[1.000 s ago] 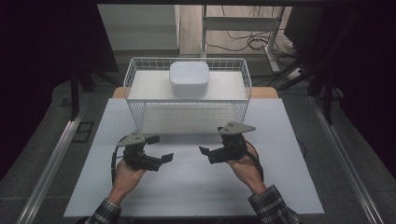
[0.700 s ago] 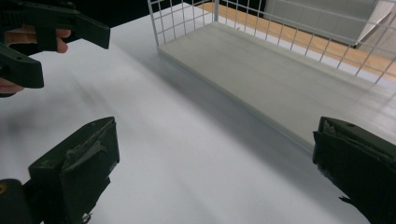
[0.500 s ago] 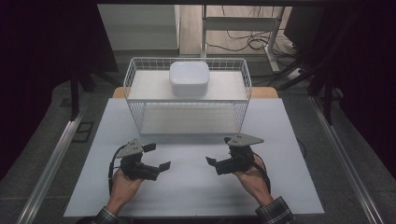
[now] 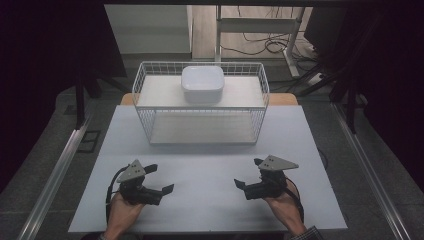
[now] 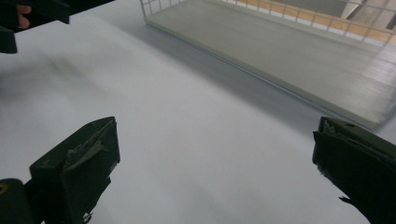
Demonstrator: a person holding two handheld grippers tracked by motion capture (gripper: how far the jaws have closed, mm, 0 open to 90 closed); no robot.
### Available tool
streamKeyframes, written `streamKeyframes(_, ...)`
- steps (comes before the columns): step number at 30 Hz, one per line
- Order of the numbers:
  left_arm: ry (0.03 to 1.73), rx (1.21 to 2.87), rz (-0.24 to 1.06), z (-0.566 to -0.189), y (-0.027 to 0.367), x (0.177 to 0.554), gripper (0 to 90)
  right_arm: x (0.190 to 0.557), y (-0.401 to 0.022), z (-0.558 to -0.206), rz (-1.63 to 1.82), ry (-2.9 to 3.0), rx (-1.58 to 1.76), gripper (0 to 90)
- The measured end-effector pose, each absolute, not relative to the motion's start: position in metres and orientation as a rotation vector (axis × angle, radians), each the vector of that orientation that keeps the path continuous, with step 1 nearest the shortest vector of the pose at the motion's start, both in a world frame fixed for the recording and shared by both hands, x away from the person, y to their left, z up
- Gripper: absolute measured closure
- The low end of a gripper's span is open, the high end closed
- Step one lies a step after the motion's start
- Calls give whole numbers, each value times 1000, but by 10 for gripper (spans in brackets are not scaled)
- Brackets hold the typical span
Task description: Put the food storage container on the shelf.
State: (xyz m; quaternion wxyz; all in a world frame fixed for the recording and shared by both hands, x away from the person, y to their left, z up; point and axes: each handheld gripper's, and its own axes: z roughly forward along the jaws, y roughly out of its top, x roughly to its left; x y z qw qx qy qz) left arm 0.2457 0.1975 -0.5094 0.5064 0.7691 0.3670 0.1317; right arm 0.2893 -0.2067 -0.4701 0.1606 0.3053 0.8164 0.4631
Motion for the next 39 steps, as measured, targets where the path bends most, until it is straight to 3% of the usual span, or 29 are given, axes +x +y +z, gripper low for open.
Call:
streamKeyframes(12,932,1882,353,-516,212,225,37,273,-232,-481,1267,2321,939,4)
streamKeyframes(20,963,1897,297,-527,215,213,36,262,-244,-492,1219,2341,992,4)
streamKeyframes(39,1015,2058,238,-541,205,214,33,255,-241,-515,1020,2485,1034,3)
